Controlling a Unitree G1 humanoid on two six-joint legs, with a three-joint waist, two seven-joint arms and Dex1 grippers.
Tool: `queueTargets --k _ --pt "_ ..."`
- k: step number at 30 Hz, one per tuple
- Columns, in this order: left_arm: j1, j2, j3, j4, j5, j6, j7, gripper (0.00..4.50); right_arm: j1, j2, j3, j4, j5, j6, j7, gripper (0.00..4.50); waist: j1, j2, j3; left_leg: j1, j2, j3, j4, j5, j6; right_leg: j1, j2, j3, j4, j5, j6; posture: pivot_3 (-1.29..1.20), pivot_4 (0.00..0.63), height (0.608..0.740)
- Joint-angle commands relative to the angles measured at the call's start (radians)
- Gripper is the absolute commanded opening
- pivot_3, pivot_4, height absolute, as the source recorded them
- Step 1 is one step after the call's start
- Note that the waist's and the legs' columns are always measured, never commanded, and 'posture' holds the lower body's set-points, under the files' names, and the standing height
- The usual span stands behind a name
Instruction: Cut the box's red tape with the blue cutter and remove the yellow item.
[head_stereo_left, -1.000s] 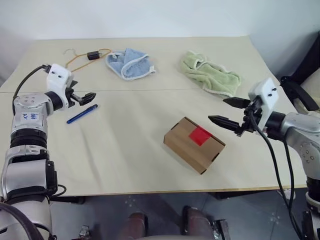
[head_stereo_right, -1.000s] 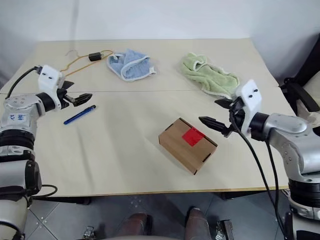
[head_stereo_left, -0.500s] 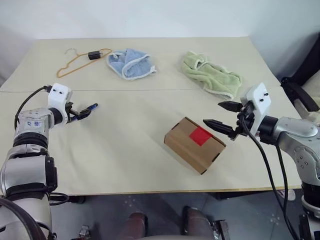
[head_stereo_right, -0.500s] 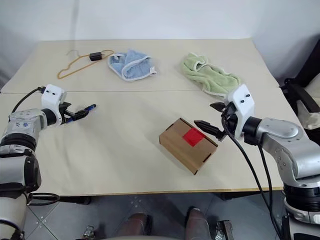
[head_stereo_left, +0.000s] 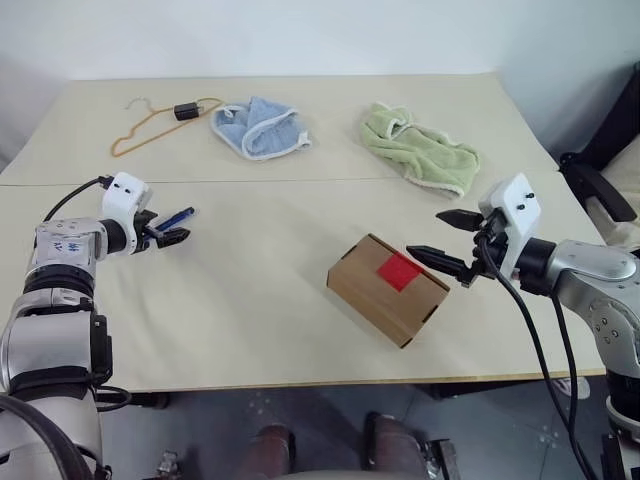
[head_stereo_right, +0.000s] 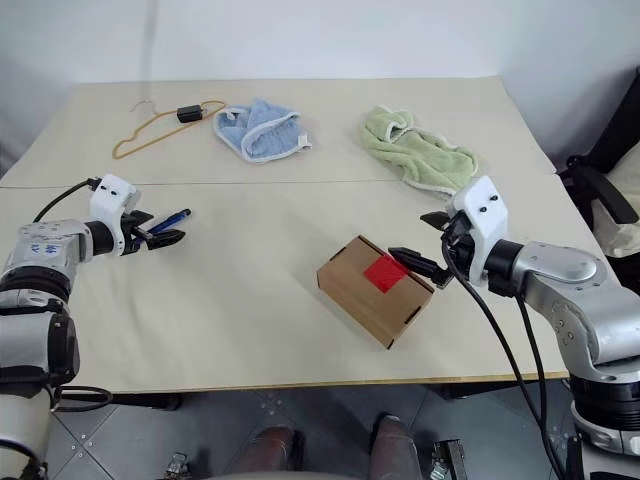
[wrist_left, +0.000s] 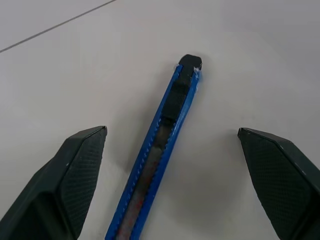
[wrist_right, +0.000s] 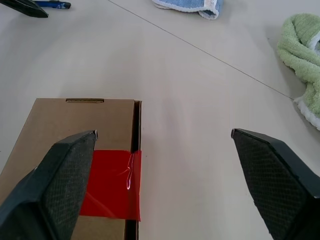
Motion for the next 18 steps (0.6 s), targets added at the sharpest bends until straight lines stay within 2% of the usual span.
queueTargets --k 1,10,13,15,18 --pt "-0.013 0.041 -0.024 0.013 0.037 0.044 0.010 4.48 -0.008 -0.021 -0.029 -0.036 0.012 -0.007 0.002 4.48 -0.002 0.000 0.000 0.000 0.000 0.000 0.000 0.000 0.000 0.000 0.000 0.000 0.000 0.000 0.000 0.00 0.150 0.740" --pt "-0.025 0.049 -0.077 0.028 0.070 0.142 -0.068 4.48 0.001 -0.023 -0.028 -0.044 0.014 -0.005 0.007 4.48 -0.002 0.000 0.000 0.002 0.000 0.002 0.000 0.000 0.000 0.000 0.000 0.002 0.002 0.000 0.000 0.00 0.150 0.740" --pt "-0.024 0.052 -0.091 0.030 0.082 0.152 -0.085 3.86 0.005 -0.024 -0.030 -0.047 0.015 -0.003 0.009 4.50 -0.002 0.000 0.000 0.003 0.000 0.003 0.000 0.000 0.000 0.000 0.000 0.002 0.002 0.000 0.000 0.00 0.150 0.740" --pt "-0.024 0.051 -0.094 0.029 0.083 0.154 -0.093 3.28 0.007 -0.025 -0.032 -0.049 0.016 -0.003 0.010 4.50 -0.003 0.000 0.000 0.003 0.000 0.003 0.000 0.000 0.000 0.000 0.000 0.003 0.002 0.000 0.000 0.00 0.150 0.740" --pt "-0.028 0.052 -0.116 0.031 0.099 0.164 -0.117 3.28 0.010 -0.028 -0.034 -0.050 0.016 -0.003 0.011 4.50 -0.004 0.000 0.000 0.004 0.000 0.004 0.000 0.000 0.000 0.000 0.000 0.004 0.003 0.000 0.000 0.00 0.150 0.740"
